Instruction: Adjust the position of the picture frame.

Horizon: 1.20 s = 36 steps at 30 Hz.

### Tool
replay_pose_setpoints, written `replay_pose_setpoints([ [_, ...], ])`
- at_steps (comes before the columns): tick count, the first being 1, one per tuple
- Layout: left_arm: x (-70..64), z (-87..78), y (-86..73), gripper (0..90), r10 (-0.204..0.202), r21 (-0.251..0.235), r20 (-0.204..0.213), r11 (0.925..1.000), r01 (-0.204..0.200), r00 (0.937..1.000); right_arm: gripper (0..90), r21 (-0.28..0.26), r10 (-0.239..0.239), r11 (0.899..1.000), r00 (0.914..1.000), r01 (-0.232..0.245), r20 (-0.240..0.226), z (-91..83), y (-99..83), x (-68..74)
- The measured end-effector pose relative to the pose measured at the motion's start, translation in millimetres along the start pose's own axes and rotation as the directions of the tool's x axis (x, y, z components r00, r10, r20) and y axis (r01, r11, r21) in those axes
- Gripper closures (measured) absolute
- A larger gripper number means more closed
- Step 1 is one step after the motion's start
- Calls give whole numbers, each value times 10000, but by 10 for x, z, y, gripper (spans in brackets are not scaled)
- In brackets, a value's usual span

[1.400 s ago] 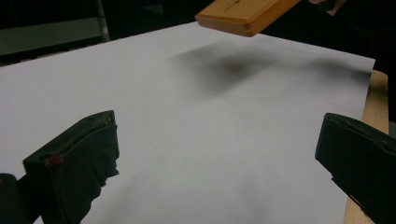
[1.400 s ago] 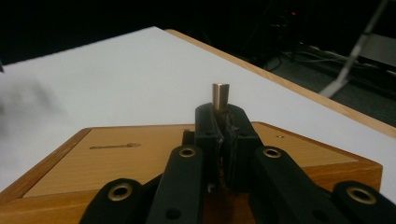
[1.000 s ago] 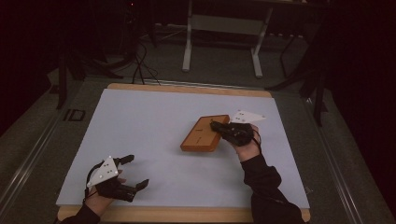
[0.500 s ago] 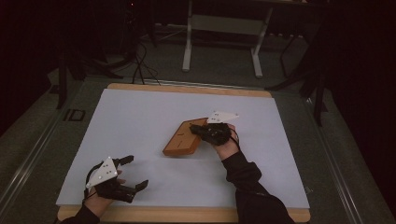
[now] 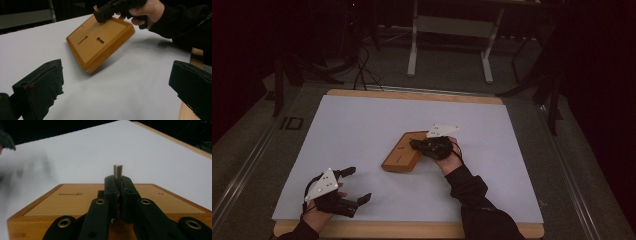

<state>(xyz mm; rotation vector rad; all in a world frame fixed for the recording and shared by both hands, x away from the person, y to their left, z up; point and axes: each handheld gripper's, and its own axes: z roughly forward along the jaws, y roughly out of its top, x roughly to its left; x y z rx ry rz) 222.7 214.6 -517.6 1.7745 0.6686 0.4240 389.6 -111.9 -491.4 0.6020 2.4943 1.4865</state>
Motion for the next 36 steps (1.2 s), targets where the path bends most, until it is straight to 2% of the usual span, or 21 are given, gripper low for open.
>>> replay_pose_setpoints([
  [7,-3,9,0,0,25,61,3,10000,-26,10000,854,515,-173,9985,9998,177,-82,-32,-204,75],
  [19,-18,36,-6,0,58,162,77,9999,-59,10000,851,1048,-62,9945,9999,74,-114,-88,-428,55],
  [26,-28,53,-7,0,55,187,149,9998,-58,9999,849,1242,-96,9922,10000,98,-25,-103,-506,50],
  [36,-38,86,-9,0,33,156,371,9999,-39,9993,845,1268,-170,9918,9998,155,109,-105,-504,68],
])
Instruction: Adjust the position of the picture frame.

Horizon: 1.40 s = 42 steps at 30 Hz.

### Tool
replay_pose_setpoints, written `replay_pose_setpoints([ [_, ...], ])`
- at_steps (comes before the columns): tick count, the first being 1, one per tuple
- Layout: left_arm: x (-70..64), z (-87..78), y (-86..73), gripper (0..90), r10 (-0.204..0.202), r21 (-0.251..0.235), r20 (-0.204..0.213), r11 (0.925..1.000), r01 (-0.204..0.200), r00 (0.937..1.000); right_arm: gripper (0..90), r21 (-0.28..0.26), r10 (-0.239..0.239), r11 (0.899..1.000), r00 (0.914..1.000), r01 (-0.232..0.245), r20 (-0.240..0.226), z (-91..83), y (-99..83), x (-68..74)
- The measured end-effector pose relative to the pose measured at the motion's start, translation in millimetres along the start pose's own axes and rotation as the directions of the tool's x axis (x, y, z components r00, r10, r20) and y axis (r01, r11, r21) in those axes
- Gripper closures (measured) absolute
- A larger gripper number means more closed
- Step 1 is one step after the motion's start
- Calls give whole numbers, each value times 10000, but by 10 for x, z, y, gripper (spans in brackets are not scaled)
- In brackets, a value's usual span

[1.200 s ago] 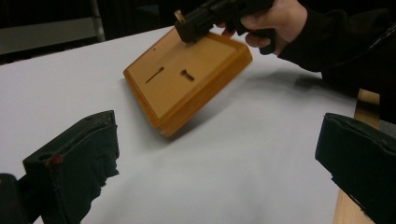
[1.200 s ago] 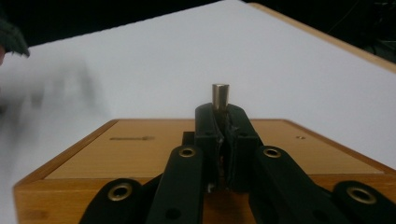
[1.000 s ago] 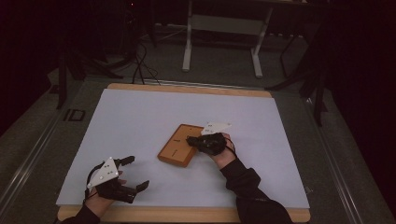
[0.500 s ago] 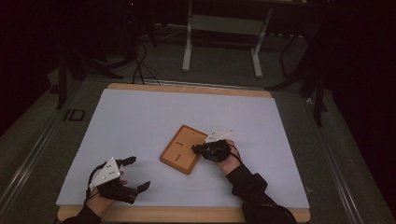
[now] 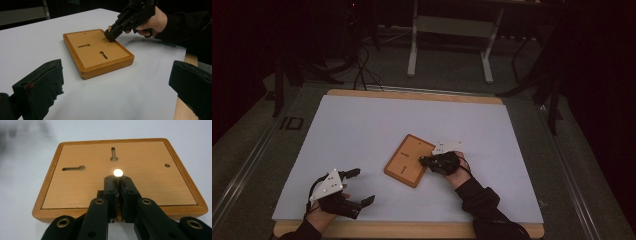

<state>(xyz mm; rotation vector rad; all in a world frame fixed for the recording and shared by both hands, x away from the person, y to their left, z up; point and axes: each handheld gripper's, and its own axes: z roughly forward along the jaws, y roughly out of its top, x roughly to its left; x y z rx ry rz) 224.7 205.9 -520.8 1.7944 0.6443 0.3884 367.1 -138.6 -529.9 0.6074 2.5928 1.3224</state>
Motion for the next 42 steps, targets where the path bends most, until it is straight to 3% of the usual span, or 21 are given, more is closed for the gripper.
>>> replay_pose_setpoints([
  [2,2,7,5,0,11,83,26,10000,-11,10000,836,-22,29,10000,10000,-29,54,0,-1,8],
  [4,17,-3,14,0,-330,-402,421,9986,347,9986,803,-100,132,9999,9999,-132,6,-15,-1,5],
  [6,22,3,16,0,-117,-326,-41,9994,115,9999,771,-238,151,9996,9998,-148,92,-46,7,5],
  [12,34,27,8,0,-301,57,-198,9995,303,9993,681,-671,233,9975,9996,-222,146,-196,36,9],
  [18,15,55,16,0,-378,254,145,9990,374,9992,644,-1053,125,9944,9993,-87,354,-450,-9,22],
  [23,19,55,5,0,-221,21,-64,9998,221,9997,666,-955,173,9954,9982,-117,580,-588,-146,-34],
  [25,27,58,0,0,-173,-26,-142,9998,173,9997,677,-841,364,9960,9971,-307,671,-593,-207,-94],
  [28,32,60,-4,0,-175,-1,-112,9998,175,9998,783,-537,657,9967,9934,-608,938,-565,-273,-192],
  [30,31,65,-5,0,-187,1,-86,9998,187,9998,900,-320,873,9959,9915,-846,965,-540,-299,-259],
  [36,24,70,-8,0,-209,16,-20,9998,209,9998,900,165,1360,9902,9842,-1387,1137,-416,-302,-390],
  [42,15,59,-6,0,-144,-28,-2,9999,144,9999,900,514,1418,9875,9827,-1487,1191,-226,-237,-436],
])
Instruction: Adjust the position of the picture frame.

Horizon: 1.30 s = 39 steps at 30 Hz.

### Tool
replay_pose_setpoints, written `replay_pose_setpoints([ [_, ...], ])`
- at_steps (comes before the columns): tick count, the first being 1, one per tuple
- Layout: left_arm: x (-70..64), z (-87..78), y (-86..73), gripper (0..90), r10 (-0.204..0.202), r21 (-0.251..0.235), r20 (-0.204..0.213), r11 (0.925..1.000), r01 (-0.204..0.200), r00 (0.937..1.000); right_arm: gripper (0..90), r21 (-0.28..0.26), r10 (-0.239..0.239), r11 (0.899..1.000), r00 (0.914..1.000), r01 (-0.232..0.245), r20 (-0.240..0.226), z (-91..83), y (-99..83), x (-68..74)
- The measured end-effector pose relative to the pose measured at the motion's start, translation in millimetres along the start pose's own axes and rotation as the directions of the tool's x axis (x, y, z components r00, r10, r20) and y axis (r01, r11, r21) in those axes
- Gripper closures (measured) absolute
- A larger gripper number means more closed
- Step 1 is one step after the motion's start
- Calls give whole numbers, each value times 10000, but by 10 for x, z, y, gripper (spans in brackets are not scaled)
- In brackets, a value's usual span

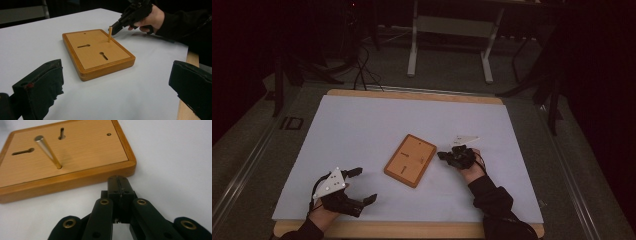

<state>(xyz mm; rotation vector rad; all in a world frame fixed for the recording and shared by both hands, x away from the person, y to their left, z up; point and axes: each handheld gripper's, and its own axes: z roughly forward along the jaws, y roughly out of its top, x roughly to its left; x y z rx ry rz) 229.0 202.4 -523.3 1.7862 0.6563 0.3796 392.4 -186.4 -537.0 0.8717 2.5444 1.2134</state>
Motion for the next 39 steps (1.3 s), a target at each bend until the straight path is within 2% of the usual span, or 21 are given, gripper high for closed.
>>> replay_pose_setpoints([
  [5,4,-6,-1,0,-17,-13,-1,10000,17,10000,900,281,-69,9996,9999,66,131,96,45,14],
  [11,0,5,-1,0,-31,11,83,10000,31,10000,900,342,160,9993,9997,-166,196,119,68,-15],
  [17,-1,3,2,0,-62,46,119,10000,61,9999,900,299,314,9990,9994,-319,174,193,125,-37],
  [26,-3,4,3,0,-50,47,131,10000,49,9999,900,279,407,9988,9991,-411,139,208,123,-34],
  [39,3,5,0,0,-53,21,168,10000,52,9998,900,333,430,9985,9990,-433,87,349,286,-35],
])
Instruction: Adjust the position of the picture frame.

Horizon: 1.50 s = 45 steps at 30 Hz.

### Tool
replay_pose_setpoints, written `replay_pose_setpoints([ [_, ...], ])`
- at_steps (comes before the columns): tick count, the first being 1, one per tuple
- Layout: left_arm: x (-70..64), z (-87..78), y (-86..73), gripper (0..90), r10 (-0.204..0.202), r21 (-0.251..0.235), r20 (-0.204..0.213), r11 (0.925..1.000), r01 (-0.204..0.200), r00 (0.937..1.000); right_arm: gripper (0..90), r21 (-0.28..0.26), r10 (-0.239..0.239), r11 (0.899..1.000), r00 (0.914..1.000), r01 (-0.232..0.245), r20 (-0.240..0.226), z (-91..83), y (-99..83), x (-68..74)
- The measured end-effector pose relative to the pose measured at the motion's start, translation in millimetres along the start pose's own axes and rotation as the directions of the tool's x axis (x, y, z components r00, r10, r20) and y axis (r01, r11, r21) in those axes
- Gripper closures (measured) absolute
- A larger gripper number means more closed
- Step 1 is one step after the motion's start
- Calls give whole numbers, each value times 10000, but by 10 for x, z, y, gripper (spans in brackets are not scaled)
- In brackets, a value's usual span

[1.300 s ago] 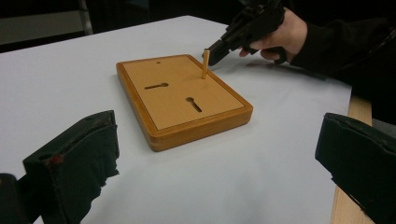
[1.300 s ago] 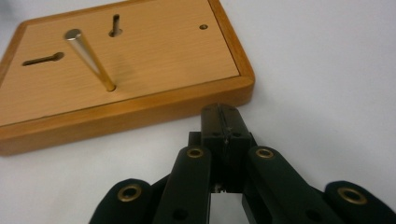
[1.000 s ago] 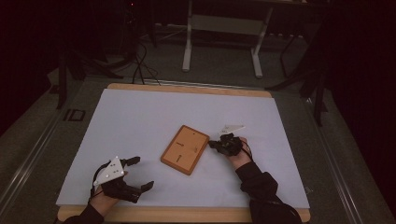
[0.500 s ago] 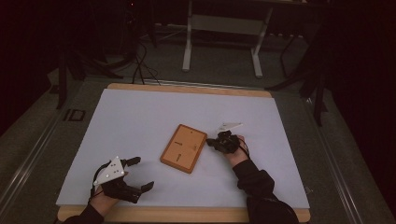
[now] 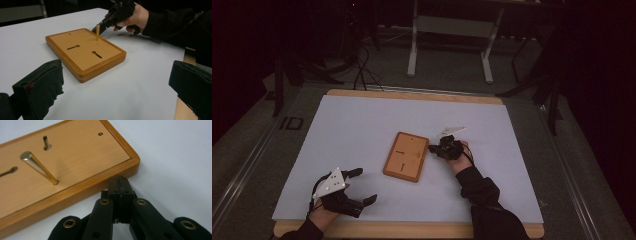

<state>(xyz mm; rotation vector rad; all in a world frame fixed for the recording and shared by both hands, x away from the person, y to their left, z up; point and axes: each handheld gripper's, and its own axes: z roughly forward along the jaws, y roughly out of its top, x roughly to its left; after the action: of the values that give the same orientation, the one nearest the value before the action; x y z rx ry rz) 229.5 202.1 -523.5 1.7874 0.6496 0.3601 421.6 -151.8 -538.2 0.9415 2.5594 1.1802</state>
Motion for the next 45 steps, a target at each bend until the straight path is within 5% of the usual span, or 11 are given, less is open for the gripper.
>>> replay_pose_setpoints([
  [8,-6,-1,0,0,-2,21,20,10000,2,10000,900,-280,119,9995,9999,-120,-27,35,162,17],
  [20,-5,0,-2,0,9,45,28,10000,-9,10000,900,64,320,9995,9994,-321,165,111,82,-51],
  [45,1,7,-4,0,20,158,77,9999,-21,10000,900,229,93,9997,10000,-93,-2,403,333,148],
])
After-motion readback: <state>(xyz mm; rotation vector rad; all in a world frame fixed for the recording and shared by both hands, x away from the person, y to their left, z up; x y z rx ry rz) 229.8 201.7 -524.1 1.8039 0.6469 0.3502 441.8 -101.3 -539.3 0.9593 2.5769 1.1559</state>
